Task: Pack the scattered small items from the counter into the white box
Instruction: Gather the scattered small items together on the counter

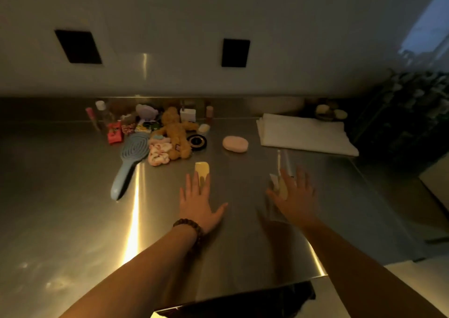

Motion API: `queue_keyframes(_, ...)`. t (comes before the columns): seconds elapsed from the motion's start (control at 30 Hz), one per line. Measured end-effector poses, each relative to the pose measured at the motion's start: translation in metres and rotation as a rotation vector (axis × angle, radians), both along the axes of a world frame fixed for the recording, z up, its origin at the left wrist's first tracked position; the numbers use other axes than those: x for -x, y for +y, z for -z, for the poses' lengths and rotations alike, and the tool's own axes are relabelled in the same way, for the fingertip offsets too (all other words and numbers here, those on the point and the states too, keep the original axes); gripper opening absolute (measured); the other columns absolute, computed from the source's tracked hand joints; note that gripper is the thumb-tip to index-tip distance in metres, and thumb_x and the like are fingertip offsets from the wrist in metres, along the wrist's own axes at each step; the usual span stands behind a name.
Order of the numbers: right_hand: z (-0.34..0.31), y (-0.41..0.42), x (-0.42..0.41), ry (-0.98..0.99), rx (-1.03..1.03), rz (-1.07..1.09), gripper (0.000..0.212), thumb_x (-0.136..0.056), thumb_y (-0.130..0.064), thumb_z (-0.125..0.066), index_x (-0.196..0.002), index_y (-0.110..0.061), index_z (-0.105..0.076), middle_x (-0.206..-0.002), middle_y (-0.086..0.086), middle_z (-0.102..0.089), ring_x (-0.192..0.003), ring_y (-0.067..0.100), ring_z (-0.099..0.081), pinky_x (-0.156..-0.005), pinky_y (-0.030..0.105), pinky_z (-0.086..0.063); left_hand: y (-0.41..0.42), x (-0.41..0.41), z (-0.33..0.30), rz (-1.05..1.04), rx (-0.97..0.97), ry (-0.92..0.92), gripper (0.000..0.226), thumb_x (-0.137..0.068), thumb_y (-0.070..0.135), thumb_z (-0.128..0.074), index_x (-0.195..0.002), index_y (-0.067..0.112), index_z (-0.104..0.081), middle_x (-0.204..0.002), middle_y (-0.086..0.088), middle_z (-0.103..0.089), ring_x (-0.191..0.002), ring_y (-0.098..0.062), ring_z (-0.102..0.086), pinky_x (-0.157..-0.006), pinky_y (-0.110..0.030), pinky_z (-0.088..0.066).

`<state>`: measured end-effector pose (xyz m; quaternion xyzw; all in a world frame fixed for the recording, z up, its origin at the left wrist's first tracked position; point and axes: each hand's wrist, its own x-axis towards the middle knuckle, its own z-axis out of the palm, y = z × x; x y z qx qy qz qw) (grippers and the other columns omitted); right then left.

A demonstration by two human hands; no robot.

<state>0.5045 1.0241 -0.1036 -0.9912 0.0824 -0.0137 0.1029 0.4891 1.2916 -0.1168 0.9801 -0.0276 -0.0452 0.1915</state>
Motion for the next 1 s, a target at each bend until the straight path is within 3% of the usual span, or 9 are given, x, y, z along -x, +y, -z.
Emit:
queue_keyframes(0.2, 0.033, -0.014, 0.008, 0.175, -0.078, -0.079, 0.086, -0.08, -0.08, -0.032, -0.149, -0.042, 0.003, -0.16, 0.007, 0.013, -0.144, 0.035, 0.014, -0.113, 0.058, 0.004, -0.027, 0.02, 0.025, -0.065, -0.125, 0.109, 0.087, -0.083, 0.072, -0.019, -0.148, 0.022, 0.01, -0.155, -0.003, 0.02, -0.141, -0.024, 0.018, -0.116, -0.045, 0.003)
queue_keyframes(0.4, 0.041, 0.051, -0.004, 0.151, -0.093, -0.254, 0.088, -0.07, -0.088, -0.009, -0.143, -0.048, 0.019, -0.158, 0.005, 0.021, -0.143, 0.03, 0.022, -0.112, 0.055, 0.01, -0.012, 0.016, 0.028, -0.078, -0.203, 0.054, 0.082, -0.082, 0.07, -0.003, -0.149, 0.023, 0.005, -0.155, 0.006, 0.015, -0.142, -0.019, 0.015, -0.114, -0.047, 0.006)
queue_keyframes(0.53, 0.039, 0.104, -0.022, 0.129, -0.051, -0.315, 0.083, -0.077, -0.083, -0.008, -0.142, -0.043, 0.025, -0.156, 0.009, 0.024, -0.141, 0.033, 0.025, -0.108, 0.052, 0.018, 0.004, 0.007, 0.025, -0.068, -0.208, 0.027, 0.081, -0.081, 0.07, 0.004, -0.148, 0.025, 0.005, -0.155, 0.008, 0.013, -0.141, -0.017, 0.017, -0.113, -0.048, 0.01)
queue_keyframes(0.73, 0.037, 0.168, -0.056, 0.105, -0.021, -0.32, 0.079, -0.085, -0.074, -0.008, -0.146, -0.031, 0.021, -0.154, 0.01, 0.028, -0.141, 0.033, 0.025, -0.11, 0.052, 0.015, 0.045, -0.017, 0.022, -0.049, -0.23, 0.0, 0.077, -0.083, 0.069, 0.008, -0.148, 0.029, 0.005, -0.155, 0.012, 0.01, -0.138, -0.014, 0.023, -0.11, -0.048, 0.019)
queue_keyframes(1.0, 0.039, 0.235, -0.105, 0.177, -0.197, -0.273, 0.077, -0.093, -0.064, -0.02, -0.151, -0.022, 0.007, -0.157, 0.009, 0.023, -0.143, 0.031, 0.024, -0.116, 0.048, 0.01, 0.097, -0.054, 0.02, -0.008, -0.341, -0.056, 0.069, -0.086, 0.064, 0.009, -0.147, 0.034, -0.003, -0.155, 0.014, -0.003, -0.139, -0.016, 0.02, -0.106, -0.052, 0.025)
